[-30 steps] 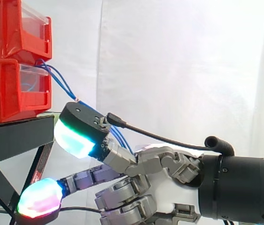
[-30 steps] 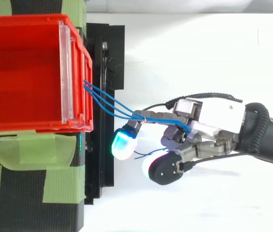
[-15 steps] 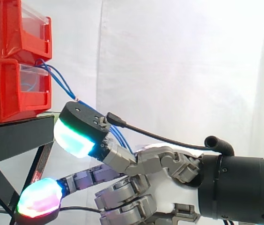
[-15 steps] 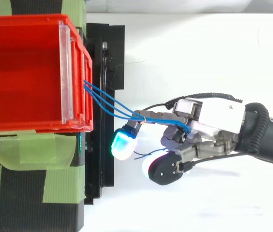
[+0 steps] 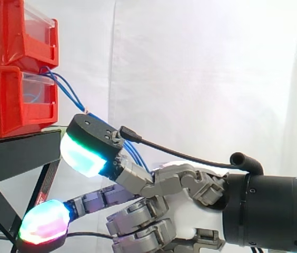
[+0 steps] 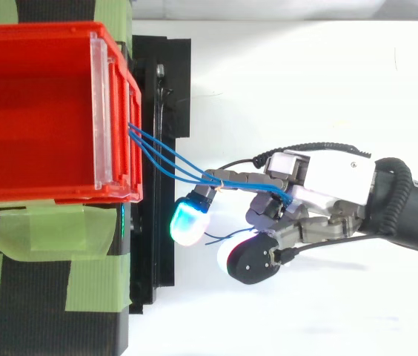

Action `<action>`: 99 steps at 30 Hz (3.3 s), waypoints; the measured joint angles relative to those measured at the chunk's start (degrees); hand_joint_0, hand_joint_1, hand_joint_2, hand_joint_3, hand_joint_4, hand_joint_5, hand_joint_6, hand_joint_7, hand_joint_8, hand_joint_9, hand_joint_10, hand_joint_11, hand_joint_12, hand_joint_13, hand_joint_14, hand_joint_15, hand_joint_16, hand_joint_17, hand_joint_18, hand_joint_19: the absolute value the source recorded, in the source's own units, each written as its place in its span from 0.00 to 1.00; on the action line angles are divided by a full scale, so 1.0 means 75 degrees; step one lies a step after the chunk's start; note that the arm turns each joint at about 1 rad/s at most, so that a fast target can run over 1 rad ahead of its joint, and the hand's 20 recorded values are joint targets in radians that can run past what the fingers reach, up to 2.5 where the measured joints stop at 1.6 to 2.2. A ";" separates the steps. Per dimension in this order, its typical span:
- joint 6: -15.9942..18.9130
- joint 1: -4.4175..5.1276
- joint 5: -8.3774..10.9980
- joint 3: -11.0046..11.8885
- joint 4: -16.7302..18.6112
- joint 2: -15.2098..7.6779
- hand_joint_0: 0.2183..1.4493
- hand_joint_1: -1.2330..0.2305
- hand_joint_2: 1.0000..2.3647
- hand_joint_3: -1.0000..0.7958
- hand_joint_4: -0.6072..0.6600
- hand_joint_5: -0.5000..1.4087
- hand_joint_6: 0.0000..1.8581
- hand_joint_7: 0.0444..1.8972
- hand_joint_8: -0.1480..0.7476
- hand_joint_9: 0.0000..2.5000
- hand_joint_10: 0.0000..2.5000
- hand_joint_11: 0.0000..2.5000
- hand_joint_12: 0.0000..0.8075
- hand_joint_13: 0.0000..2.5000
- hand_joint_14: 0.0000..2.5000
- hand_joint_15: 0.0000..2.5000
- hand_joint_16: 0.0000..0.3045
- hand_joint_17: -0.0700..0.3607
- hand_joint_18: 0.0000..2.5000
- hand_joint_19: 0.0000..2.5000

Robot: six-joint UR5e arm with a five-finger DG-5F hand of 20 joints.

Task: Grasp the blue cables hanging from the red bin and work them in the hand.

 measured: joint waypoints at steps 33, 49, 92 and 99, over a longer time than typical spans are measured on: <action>0.0001 0.0000 0.0002 0.0000 0.0000 0.0000 0.45 0.46 0.00 0.00 0.69 0.33 0.03 0.68 0.85 0.62 1.00 1.00 0.84 0.78 1.00 0.74 0.70 0.53 0.94 0.26; 0.0000 0.0000 0.0002 0.0000 0.0000 -0.0001 0.46 0.46 0.00 0.01 0.68 0.32 0.04 0.67 0.85 0.62 1.00 1.00 0.84 0.78 1.00 0.74 0.70 0.53 0.94 0.26; 0.0000 0.0004 0.0000 0.0007 -0.0076 -0.0001 0.47 0.46 0.00 0.03 0.67 0.31 0.11 0.66 0.85 0.62 1.00 1.00 0.84 0.78 1.00 0.74 0.70 0.53 0.94 0.26; 0.0017 0.0016 -0.0007 0.0008 -0.0098 -0.0001 0.47 0.46 0.00 0.03 0.68 0.31 0.12 0.66 0.85 0.62 1.00 1.00 0.84 0.78 1.00 0.74 0.70 0.53 0.94 0.26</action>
